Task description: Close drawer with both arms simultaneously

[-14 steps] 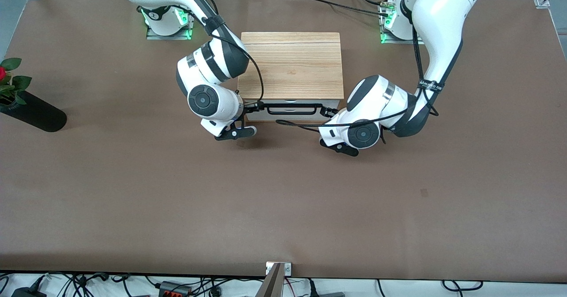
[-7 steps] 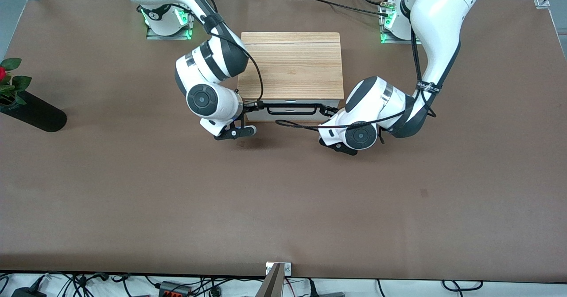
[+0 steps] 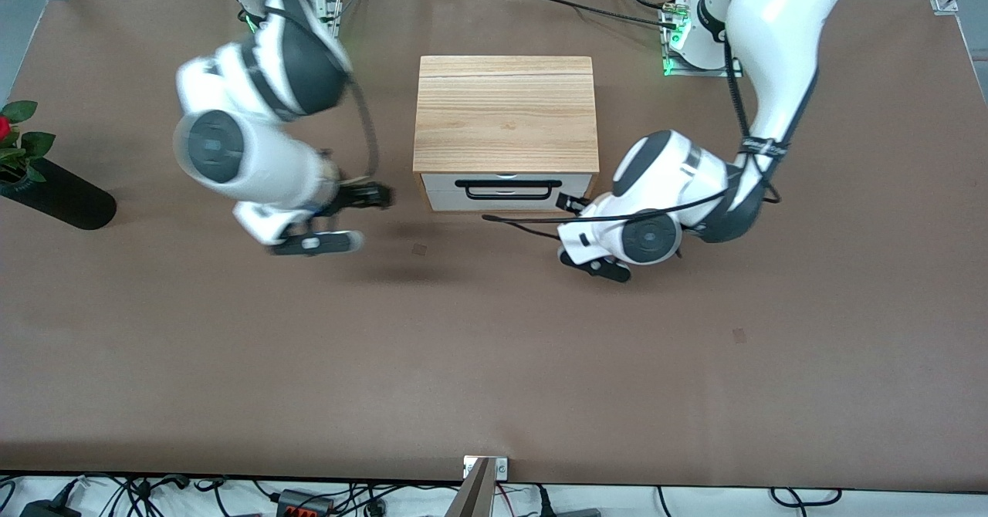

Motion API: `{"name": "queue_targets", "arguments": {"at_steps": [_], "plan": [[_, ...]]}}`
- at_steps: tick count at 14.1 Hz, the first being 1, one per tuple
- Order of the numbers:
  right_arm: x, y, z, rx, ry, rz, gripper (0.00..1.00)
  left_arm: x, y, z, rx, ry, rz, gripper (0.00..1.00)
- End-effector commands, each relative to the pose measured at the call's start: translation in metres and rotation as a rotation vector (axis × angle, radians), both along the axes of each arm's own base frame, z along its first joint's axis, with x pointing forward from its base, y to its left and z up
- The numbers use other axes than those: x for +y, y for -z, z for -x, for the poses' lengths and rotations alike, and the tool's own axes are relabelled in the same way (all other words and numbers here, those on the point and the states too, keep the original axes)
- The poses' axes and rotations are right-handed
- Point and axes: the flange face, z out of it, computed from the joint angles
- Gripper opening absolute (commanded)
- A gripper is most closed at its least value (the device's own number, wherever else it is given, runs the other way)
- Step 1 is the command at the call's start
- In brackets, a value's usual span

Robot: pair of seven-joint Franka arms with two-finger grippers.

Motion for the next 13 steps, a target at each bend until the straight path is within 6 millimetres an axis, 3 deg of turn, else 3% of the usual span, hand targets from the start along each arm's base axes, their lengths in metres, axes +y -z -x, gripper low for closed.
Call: {"name": "queue_targets", "arguments": {"at_steps": [1, 4, 6, 9, 11, 13], "plan": [[-0.04, -0.048, -0.017, -0.049, 0.032, 0.08, 1.0, 0.036, -0.06, -0.024, -0.083, -0.052, 0.027, 1.0], [-0.101, -0.077, -0.025, -0.068, 0.082, 0.115, 1.0, 0.113, -0.109, -0.045, -0.151, -0.171, 0.027, 1.0], [-0.131, -0.094, -0.025, -0.091, 0.108, 0.131, 1.0, 0.152, -0.135, -0.042, -0.135, -0.214, -0.002, 1.0], [-0.175, -0.099, -0.019, -0.031, 0.125, 0.153, 1.0, 0.182, -0.183, -0.028, -0.205, -0.202, -0.13, 1.0], [-0.201, -0.098, -0.02, -0.022, 0.021, 0.129, 1.0, 0.188, -0.213, -0.021, -0.304, -0.163, -0.239, 1.0], [-0.211, -0.099, -0.021, -0.028, -0.01, 0.113, 1.0, 0.189, -0.231, -0.016, -0.332, -0.177, -0.228, 1.0]]}}
